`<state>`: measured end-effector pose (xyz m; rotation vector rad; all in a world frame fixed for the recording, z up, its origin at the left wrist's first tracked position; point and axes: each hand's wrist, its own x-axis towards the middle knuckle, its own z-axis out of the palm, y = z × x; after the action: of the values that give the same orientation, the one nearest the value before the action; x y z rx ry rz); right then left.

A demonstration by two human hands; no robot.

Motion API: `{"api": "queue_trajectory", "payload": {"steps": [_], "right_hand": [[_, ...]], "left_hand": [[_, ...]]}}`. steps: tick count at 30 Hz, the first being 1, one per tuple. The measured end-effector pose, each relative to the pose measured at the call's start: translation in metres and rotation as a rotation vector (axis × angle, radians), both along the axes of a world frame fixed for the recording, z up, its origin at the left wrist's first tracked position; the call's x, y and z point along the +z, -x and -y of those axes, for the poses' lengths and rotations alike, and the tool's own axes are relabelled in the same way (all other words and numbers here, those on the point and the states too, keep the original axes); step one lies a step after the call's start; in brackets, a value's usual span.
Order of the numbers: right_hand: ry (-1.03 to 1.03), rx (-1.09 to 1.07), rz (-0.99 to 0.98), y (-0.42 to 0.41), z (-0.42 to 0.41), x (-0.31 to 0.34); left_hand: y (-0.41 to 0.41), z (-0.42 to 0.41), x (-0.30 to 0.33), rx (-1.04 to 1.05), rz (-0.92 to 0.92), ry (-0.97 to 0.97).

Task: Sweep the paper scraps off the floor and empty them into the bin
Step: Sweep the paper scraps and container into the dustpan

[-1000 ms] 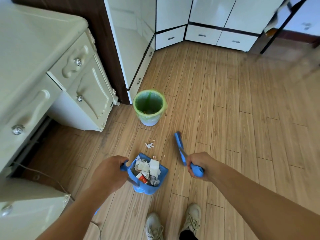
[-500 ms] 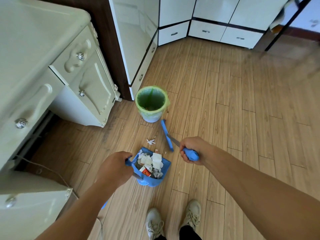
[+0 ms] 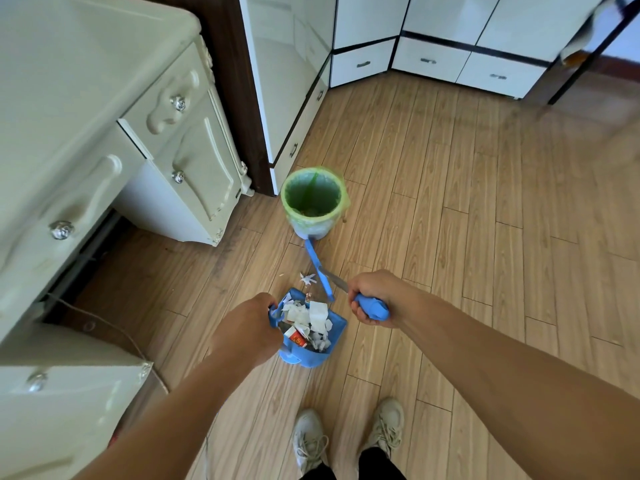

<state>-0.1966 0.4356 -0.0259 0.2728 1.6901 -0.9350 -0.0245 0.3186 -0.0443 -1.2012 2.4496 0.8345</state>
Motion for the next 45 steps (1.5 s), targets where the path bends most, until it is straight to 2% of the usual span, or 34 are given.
{"api": "queue_trajectory", "payload": {"steps": [7,13,16,19,27,35,40,45], "right_hand": [[-0.151,0.306,-0.138,-0.017,-0.004,-0.019],[-0.137,0.483,-0.209,-0.015,0.002,0.001],[-0.182,0.683,-0.296,-0.017,0.009,-0.004],[-0.215,0.769,-0.324,-0.017,0.014,-0.020],[-0.294,0.794,-0.291,-0.032,0.001,-0.035],[-0.304,0.886,-0.256,-0.050,-0.018,-0.006],[-0.210,0.721,-0.222,-0.048,-0.039,0.033],[-0.202,0.726,-0.318,-0.046,-0.053,0.031]], "left_hand": [[0.002,-0.004,-0.004,-0.009,0.038,0.009],[-0.004,0.000,-0.004,-0.010,0.047,0.021],[-0.008,0.001,-0.003,-0.012,0.028,0.030],[-0.014,0.003,-0.004,-0.012,0.018,0.035],[-0.021,0.009,-0.003,-0.001,0.049,0.071],[-0.024,-0.009,0.007,-0.019,0.072,0.086],[-0.028,-0.019,0.009,-0.014,0.057,0.102],[-0.033,-0.028,0.007,0.009,0.038,0.075]]}}
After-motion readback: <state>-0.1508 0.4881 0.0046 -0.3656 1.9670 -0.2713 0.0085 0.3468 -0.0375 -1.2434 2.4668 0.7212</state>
